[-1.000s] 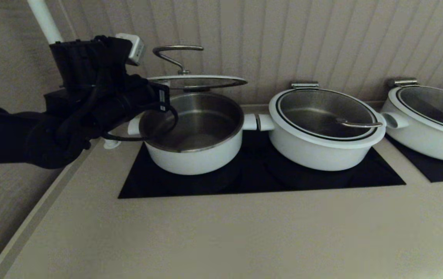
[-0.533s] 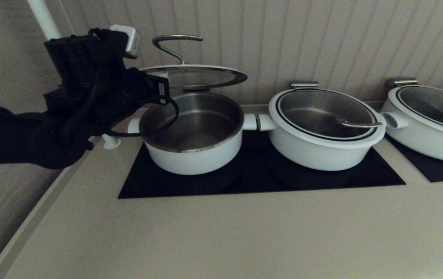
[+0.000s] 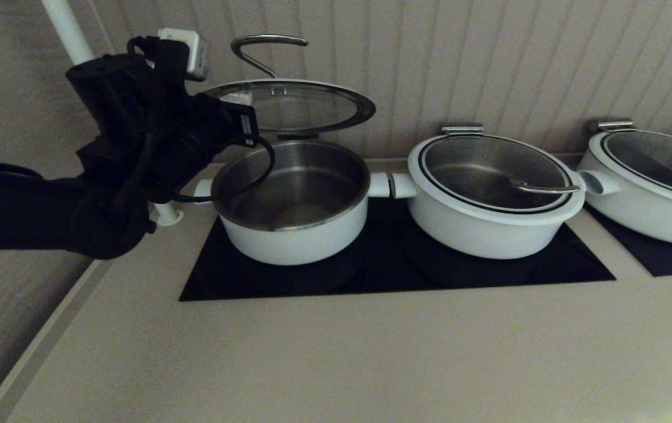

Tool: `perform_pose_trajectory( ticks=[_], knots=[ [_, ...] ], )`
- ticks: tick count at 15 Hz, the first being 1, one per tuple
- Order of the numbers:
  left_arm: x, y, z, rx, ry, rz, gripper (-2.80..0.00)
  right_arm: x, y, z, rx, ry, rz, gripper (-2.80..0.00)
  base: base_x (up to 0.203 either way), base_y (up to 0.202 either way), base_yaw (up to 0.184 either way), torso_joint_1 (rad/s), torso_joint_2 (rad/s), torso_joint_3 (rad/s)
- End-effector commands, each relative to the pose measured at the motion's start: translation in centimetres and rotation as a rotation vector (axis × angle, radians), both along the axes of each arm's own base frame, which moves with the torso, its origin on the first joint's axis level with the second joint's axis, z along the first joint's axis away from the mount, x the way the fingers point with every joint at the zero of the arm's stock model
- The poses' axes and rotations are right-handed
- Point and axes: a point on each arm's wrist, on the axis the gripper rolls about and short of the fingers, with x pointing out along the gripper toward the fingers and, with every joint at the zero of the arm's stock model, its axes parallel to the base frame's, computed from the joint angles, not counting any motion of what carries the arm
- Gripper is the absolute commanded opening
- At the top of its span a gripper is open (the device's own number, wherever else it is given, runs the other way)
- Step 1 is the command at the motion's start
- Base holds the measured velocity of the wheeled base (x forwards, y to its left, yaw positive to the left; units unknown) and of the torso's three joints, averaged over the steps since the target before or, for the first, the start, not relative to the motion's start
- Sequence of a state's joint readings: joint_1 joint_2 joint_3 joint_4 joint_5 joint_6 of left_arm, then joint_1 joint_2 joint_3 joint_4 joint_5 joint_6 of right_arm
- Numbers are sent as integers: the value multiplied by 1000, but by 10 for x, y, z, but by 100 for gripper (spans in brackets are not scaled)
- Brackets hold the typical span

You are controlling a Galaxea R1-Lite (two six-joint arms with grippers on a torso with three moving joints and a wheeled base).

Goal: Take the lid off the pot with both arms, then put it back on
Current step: Open the pot lid completely

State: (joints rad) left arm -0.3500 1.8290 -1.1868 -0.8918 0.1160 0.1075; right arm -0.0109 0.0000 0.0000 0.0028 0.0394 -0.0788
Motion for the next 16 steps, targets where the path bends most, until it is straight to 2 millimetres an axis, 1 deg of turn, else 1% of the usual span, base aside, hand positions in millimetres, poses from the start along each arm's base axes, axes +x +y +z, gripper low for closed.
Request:
perform_pose_trajectory(
  ticks=[1, 11, 16],
  knots=[
    [5, -2, -4, 1, -12, 4, -280, 0, 0, 0, -1, 1, 1, -280, 0, 0, 0, 0, 0, 0],
    [14, -4, -8, -23, -92, 5, -280, 0, 0, 0, -1, 2, 1, -280, 0, 0, 0, 0, 0, 0],
    [22, -7, 0, -42, -140, 7, -280, 0, 0, 0, -1, 2, 1, -280, 0, 0, 0, 0, 0, 0]
  ],
)
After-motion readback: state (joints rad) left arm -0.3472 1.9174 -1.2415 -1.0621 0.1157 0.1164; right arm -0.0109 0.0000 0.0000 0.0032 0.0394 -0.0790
